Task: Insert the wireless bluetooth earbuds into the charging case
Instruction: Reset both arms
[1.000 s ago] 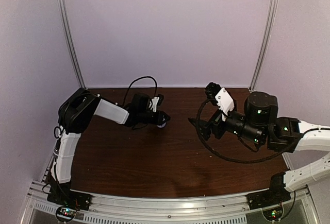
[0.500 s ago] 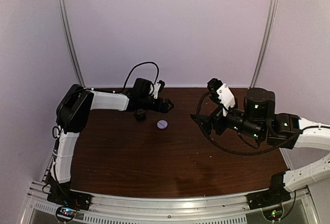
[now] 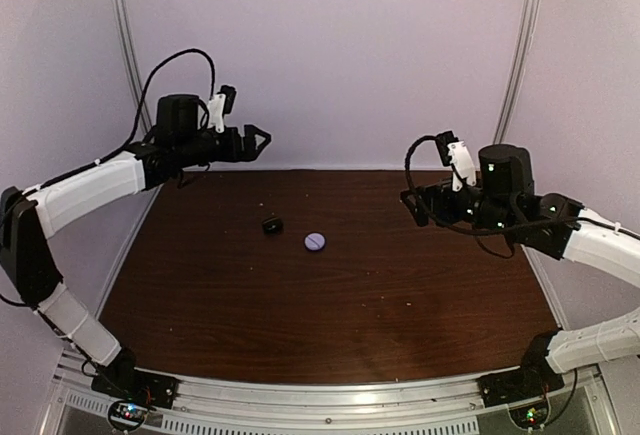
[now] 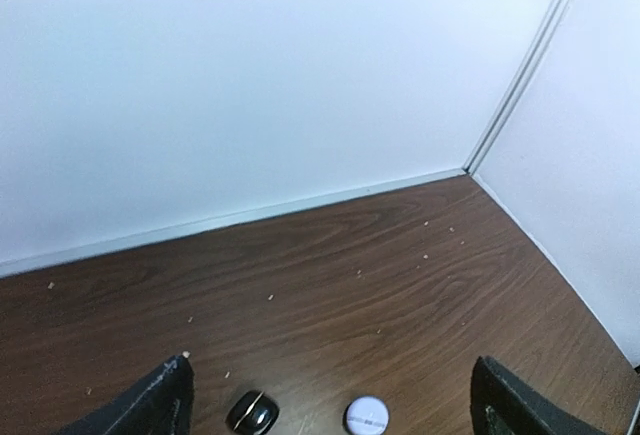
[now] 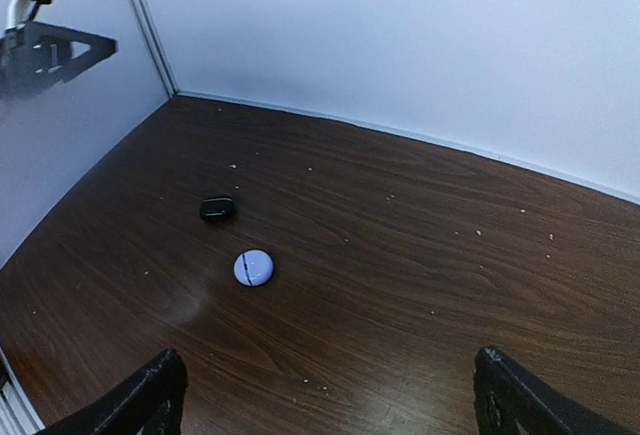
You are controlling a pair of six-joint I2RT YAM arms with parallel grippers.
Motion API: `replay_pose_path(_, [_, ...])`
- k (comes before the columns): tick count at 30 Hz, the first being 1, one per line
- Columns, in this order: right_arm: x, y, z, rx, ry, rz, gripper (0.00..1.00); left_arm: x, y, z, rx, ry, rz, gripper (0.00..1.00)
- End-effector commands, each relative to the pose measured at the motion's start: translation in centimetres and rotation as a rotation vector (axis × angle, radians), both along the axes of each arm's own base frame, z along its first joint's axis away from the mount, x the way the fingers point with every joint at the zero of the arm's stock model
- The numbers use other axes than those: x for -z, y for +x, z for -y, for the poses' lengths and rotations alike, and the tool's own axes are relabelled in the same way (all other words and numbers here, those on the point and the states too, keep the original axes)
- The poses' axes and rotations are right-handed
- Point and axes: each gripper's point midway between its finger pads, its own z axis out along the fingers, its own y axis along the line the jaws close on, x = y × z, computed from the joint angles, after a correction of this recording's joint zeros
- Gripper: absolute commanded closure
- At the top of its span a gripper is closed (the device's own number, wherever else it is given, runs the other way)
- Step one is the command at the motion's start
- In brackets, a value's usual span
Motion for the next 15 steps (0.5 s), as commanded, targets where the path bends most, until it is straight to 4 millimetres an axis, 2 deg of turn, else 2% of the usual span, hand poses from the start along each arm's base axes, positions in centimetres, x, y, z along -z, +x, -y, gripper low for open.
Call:
replay_pose_path(1, [2.1, 1.5, 2.9, 0.112, 0.057, -0.119, 0.00, 4.2, -2.9, -4.7, -0.104, 0.033, -0.124, 0.02])
replay_pose_path(3, [3.3, 2.1, 4.3, 0.170, 0.077, -0.145, 0.00, 4.8, -4.9, -6.6, -0.137, 0.020, -0.151, 0.02])
replay_pose_path(6, [5.6, 2.5, 5.5, 0.226, 0.095, -0.188, 0.00, 6.5, -7.7, -8.3, -0.163, -0.002, -0.184, 0.02])
replay_pose_path(10, [8.9, 2.6, 6.8, 0.295, 0.077, -0.248, 0.00, 8.2, -10.7, -9.6, -0.183, -0.040, -0.218, 0.02])
replay_pose_path(15, [11.3, 2.0, 7.2, 0.313, 0.103, -0.279, 0.00, 10.5, -12.8, -10.5, -0.197, -0.074, -0.252, 0.02])
